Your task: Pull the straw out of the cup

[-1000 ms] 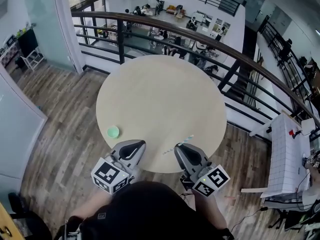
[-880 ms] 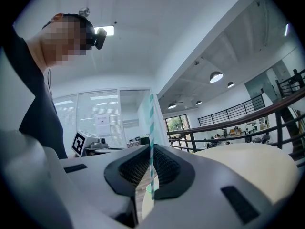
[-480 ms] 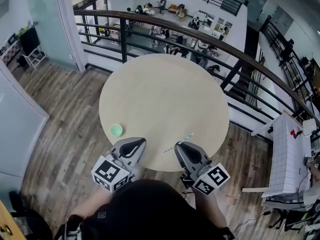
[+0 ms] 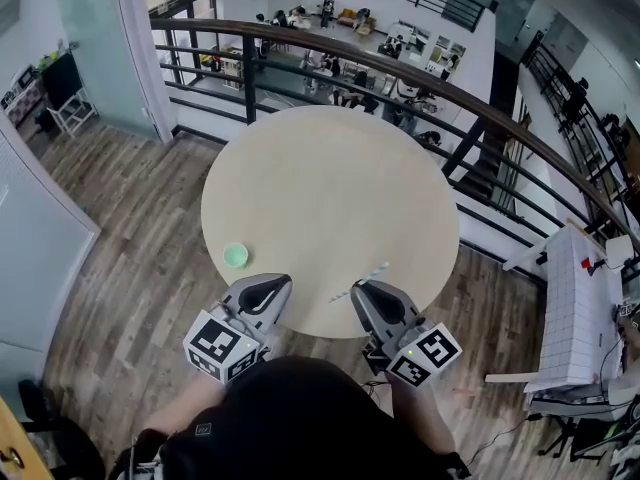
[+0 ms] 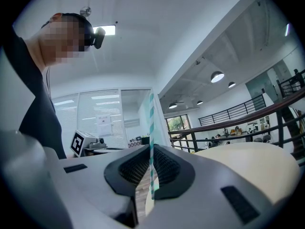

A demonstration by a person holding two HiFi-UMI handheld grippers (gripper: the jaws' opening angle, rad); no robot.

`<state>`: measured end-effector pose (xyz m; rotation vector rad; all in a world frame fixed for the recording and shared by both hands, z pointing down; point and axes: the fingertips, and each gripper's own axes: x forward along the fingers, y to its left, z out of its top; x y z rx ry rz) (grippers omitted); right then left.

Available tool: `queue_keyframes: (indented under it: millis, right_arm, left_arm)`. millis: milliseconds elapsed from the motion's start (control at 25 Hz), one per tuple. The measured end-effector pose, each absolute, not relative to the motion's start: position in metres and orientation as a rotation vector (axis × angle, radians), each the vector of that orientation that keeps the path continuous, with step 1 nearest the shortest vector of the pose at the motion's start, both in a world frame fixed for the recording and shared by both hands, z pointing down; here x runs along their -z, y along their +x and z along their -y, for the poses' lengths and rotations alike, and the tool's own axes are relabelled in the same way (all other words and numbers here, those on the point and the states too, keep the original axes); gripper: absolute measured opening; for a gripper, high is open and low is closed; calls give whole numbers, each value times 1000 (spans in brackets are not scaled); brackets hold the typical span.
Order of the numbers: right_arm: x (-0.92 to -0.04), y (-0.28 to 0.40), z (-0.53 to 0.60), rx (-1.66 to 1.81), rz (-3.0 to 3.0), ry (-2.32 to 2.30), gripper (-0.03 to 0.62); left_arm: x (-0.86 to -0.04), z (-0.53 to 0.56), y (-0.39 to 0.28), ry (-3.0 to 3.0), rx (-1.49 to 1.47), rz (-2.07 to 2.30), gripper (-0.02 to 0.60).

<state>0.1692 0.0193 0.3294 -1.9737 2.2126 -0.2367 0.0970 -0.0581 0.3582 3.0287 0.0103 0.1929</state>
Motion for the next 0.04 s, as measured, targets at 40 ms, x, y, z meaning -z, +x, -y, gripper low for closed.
queue_keyframes:
  millis: [40]
  right_arm:
    - [-330,167,-20,238,-2213,-1973,38]
  left_arm:
    - [-359,58,95,3028,-194,-9,8]
